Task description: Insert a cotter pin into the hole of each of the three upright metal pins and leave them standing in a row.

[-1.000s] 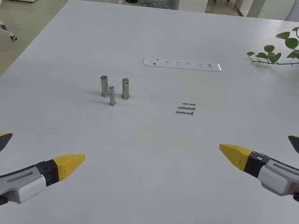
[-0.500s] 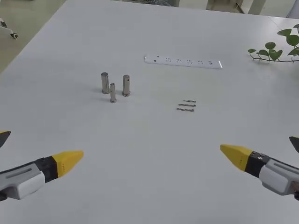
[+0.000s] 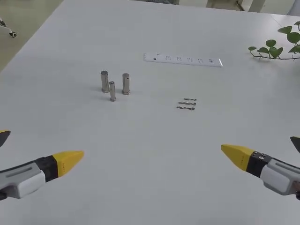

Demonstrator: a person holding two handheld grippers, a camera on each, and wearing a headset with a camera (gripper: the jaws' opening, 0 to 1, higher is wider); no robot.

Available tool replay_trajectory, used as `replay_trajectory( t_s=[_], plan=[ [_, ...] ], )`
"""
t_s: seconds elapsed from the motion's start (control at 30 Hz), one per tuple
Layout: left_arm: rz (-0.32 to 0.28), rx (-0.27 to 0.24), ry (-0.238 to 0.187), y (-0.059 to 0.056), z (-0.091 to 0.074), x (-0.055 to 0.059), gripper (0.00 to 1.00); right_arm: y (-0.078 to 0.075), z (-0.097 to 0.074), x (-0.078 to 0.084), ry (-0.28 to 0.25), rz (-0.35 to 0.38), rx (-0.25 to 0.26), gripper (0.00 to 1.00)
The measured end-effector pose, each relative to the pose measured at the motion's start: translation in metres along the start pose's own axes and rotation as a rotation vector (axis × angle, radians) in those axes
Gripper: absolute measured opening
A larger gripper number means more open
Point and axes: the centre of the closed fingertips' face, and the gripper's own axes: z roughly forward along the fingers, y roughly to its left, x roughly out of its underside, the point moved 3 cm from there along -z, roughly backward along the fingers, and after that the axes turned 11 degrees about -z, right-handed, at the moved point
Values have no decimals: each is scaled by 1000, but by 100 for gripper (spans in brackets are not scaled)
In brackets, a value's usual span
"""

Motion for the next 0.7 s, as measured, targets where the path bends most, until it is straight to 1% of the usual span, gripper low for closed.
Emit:
replay_trajectory(
  t_s=[0.2,0.7],
  plan=[
    [1,3,6,0,1,0,98,-2,-1,3,12,3,14,98],
    [0,0,15,2,3,0,97,-3,-1,5,20,5,12,97]
  ],
)
